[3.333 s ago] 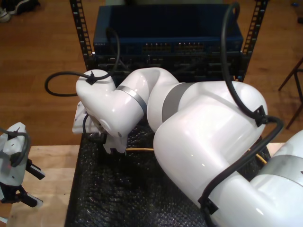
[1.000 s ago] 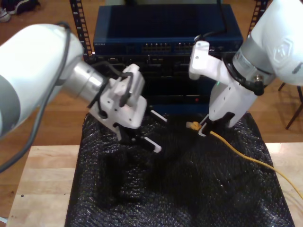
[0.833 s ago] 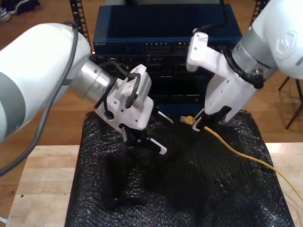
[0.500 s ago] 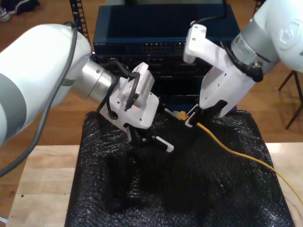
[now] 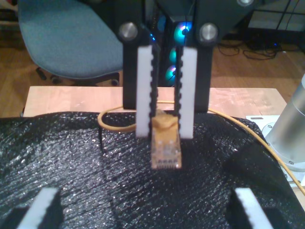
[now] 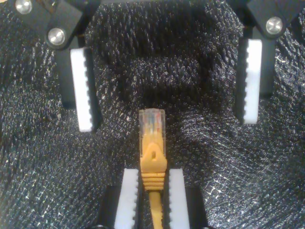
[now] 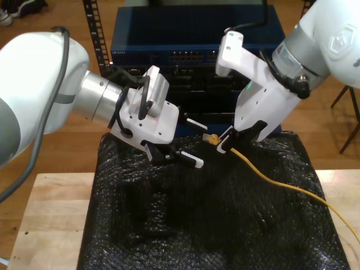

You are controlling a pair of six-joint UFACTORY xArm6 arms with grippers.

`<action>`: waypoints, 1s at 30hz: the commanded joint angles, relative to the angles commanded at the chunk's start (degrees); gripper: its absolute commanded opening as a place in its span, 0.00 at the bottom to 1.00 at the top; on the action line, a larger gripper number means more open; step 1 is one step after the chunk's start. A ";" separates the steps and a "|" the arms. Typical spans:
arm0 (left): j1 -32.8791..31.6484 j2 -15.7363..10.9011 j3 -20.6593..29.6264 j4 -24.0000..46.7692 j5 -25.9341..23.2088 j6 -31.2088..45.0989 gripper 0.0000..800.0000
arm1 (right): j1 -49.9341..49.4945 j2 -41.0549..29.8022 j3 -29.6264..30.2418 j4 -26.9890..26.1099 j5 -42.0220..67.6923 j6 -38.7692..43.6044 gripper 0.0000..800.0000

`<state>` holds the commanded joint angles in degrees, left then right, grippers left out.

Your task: Grab the cable and plug it in

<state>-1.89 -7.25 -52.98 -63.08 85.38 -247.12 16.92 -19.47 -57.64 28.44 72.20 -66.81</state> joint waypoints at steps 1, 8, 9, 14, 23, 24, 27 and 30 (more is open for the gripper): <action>0.00 -0.26 0.00 0.00 0.09 0.00 0.94 | 0.00 0.00 0.00 0.09 -0.09 0.00 0.01; 0.09 -1.14 -0.26 0.00 2.64 0.18 0.89 | 0.00 0.44 0.00 0.09 -0.18 0.00 0.01; 0.18 -1.14 -0.26 0.00 3.16 0.18 0.89 | 0.00 0.53 0.00 0.09 -0.18 0.00 0.01; 0.26 -1.14 -0.35 0.00 3.69 0.09 0.83 | 0.00 0.62 0.09 0.09 -0.18 0.00 0.01; 0.35 -1.14 -0.53 0.00 3.69 0.09 0.62 | -0.09 0.62 0.09 0.09 -0.26 0.09 0.01; 0.35 -1.14 -0.79 -0.09 3.69 0.09 0.59 | -0.09 0.62 0.09 0.09 -0.26 0.09 0.01; 0.44 -1.14 -0.97 -0.09 3.69 0.00 0.56 | -0.09 0.62 0.09 0.18 -0.26 0.09 0.01; 0.79 -1.14 -1.14 -1.41 3.87 -0.09 0.52 | -0.09 0.62 0.26 0.18 -0.26 0.09 0.01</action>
<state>-1.10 -8.40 -54.12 -64.48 89.25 -247.21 16.84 -18.86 -57.37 28.62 71.93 -66.73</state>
